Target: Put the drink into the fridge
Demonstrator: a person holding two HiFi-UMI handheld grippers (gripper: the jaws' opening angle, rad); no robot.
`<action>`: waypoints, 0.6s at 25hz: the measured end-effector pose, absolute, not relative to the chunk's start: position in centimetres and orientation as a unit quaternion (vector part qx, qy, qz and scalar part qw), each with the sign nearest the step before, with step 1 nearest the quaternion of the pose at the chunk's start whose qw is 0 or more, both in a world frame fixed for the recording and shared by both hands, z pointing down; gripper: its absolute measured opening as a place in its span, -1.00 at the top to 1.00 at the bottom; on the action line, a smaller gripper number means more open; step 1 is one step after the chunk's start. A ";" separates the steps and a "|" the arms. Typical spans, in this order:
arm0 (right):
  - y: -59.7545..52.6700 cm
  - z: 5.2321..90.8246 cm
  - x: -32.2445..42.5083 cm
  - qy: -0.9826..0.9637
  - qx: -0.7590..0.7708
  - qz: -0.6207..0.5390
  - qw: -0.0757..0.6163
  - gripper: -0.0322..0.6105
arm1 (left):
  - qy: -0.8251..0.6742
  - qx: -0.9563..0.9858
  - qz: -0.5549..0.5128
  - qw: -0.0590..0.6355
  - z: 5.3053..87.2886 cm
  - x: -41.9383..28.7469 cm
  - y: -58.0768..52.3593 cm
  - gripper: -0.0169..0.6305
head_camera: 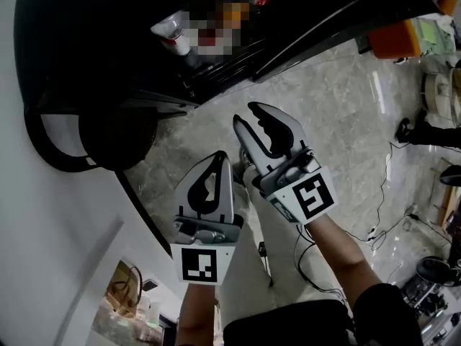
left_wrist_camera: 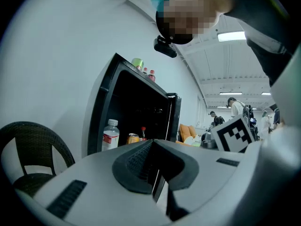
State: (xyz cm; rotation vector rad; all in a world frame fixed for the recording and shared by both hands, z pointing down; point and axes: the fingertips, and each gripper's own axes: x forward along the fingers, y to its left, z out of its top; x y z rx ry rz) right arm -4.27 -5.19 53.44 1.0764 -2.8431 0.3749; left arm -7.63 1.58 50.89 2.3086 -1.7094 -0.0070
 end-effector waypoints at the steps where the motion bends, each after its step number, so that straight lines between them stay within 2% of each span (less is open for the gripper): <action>1: -4.8 53.1 -4.1 -0.926 0.355 0.125 0.033 0.57 | -0.588 0.798 -0.001 0.130 50.7 -7.6 1.7 0.92; 4: -3.3 52.4 -4.0 -0.926 0.356 0.126 0.025 0.80 | -0.590 0.799 0.001 0.120 50.0 -7.9 2.7 0.92; 6: -2.1 51.9 -4.1 -0.930 0.344 0.128 0.029 0.85 | -0.597 0.792 -0.007 0.123 49.4 -8.2 3.6 0.92; 11: 0.8 49.6 -4.7 -0.933 0.334 0.127 0.047 0.86 | -0.616 0.773 -0.023 0.148 48.8 -9.4 5.5 0.92; 15: 1.5 46.9 -4.7 -0.934 0.336 0.110 0.057 0.86 | -0.623 0.772 -0.014 0.127 46.4 -10.6 5.1 0.92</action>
